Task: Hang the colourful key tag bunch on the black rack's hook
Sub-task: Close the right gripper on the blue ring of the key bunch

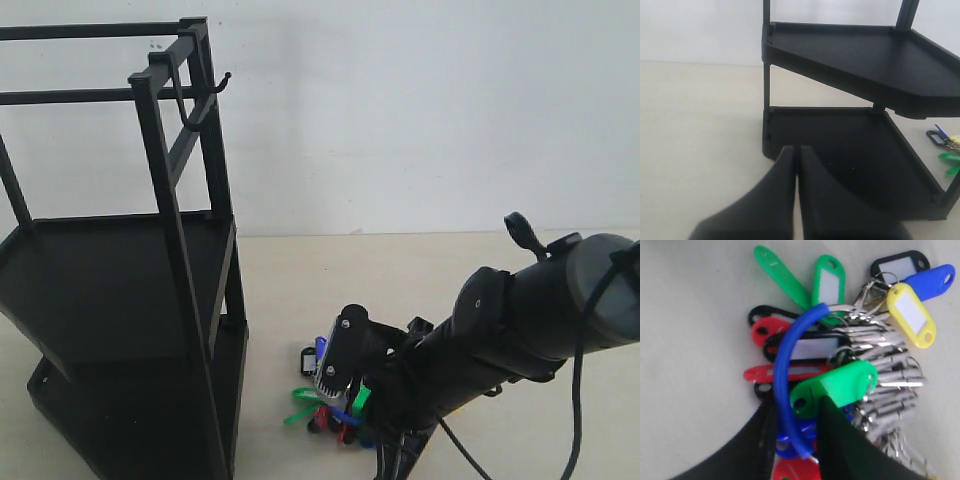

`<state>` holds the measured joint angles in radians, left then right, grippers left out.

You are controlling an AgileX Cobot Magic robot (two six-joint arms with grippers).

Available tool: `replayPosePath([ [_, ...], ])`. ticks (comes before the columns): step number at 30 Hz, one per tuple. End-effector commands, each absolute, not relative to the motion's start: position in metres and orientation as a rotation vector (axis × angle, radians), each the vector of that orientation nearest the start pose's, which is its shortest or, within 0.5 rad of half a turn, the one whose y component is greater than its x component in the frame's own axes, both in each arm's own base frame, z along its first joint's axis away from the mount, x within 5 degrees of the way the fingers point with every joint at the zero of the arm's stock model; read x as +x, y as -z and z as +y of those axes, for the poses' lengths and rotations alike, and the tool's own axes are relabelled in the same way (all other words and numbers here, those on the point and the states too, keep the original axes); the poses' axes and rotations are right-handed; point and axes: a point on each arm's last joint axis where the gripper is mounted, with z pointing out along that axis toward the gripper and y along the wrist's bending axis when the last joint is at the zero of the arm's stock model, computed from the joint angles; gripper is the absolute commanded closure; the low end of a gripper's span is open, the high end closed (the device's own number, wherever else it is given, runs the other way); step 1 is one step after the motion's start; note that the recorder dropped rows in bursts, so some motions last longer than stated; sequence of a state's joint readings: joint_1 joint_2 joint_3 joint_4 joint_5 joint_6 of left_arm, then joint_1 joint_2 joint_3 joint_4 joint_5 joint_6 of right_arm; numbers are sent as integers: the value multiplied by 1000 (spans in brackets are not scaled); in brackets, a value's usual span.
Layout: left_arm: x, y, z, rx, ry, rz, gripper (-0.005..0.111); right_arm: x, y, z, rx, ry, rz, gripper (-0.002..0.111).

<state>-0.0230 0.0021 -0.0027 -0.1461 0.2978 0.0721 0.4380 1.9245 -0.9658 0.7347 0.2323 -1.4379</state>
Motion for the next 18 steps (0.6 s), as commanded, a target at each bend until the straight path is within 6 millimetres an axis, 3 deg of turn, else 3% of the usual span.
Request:
replayPosePath([
  [1,55,-187,-5,-5,94,1771,102,318,-116,164,-1483,-91,2142,103],
  [3,55,-187,-5,-5,94,1771,102,318,-116,164,-1477,-93,2145,108],
  [10,55,-187,-5,-5,94,1771,102,318,-117,164,-1442,-104,2167,108],
  [18,55,-187,-5,-5,94,1771,102,318,-142,164,-1359,-109,2141,108],
])
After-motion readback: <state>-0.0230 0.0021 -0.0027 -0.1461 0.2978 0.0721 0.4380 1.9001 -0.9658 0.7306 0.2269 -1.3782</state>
